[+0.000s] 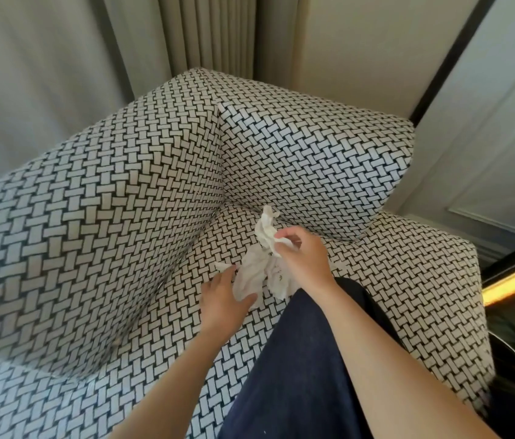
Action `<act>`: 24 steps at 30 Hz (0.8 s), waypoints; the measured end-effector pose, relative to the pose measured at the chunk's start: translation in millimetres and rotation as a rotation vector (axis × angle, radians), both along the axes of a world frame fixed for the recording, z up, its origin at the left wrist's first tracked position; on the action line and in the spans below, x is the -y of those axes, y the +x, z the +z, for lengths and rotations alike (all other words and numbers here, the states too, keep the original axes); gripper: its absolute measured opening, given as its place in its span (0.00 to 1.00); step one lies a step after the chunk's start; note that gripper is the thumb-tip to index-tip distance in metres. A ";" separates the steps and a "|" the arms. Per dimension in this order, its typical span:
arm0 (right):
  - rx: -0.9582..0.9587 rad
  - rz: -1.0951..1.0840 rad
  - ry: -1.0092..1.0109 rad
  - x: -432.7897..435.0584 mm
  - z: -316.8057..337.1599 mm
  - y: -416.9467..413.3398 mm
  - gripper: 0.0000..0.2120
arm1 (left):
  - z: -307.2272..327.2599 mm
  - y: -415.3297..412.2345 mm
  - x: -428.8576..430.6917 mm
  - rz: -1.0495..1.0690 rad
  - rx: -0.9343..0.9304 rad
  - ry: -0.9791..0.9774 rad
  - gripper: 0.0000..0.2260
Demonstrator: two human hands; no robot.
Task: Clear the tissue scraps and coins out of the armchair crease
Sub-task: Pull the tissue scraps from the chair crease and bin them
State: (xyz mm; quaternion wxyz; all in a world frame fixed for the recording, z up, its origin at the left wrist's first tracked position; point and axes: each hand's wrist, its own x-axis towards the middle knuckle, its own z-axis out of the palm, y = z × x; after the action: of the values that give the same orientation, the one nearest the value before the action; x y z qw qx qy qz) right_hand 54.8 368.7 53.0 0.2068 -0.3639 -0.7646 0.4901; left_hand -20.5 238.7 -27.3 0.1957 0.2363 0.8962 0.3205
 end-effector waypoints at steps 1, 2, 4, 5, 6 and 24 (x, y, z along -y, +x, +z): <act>-0.028 -0.028 0.003 0.4 2.0 1.2 0.06 | -0.9 -0.1 -2.2 0.000 -0.023 -0.030 0.27; -0.055 -0.054 0.003 0.6 4.1 2.8 0.05 | -1.1 -0.1 -4.2 0.007 -0.040 -0.040 0.25; -0.102 -0.092 -0.005 0.6 8.0 5.8 0.04 | -0.7 -0.9 -6.9 0.039 -0.065 -0.025 0.19; -0.116 -0.103 -0.009 0.2 8.9 6.6 0.04 | 0.2 -2.5 -7.4 0.056 -0.070 -0.013 0.17; -0.125 -0.109 -0.011 -0.3 9.7 8.4 0.04 | 2.6 -3.4 -7.9 0.071 -0.061 0.004 0.15; -0.291 -0.293 -0.246 -44.2 29.8 101.7 0.14 | 111.6 8.6 -74.9 -0.022 0.000 0.278 0.13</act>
State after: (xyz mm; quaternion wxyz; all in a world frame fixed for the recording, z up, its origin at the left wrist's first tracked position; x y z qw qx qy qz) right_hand 156.5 412.9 82.8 0.3379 -0.4191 -0.6001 0.5917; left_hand -11.8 313.6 84.3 0.1646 0.2710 0.8406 0.4392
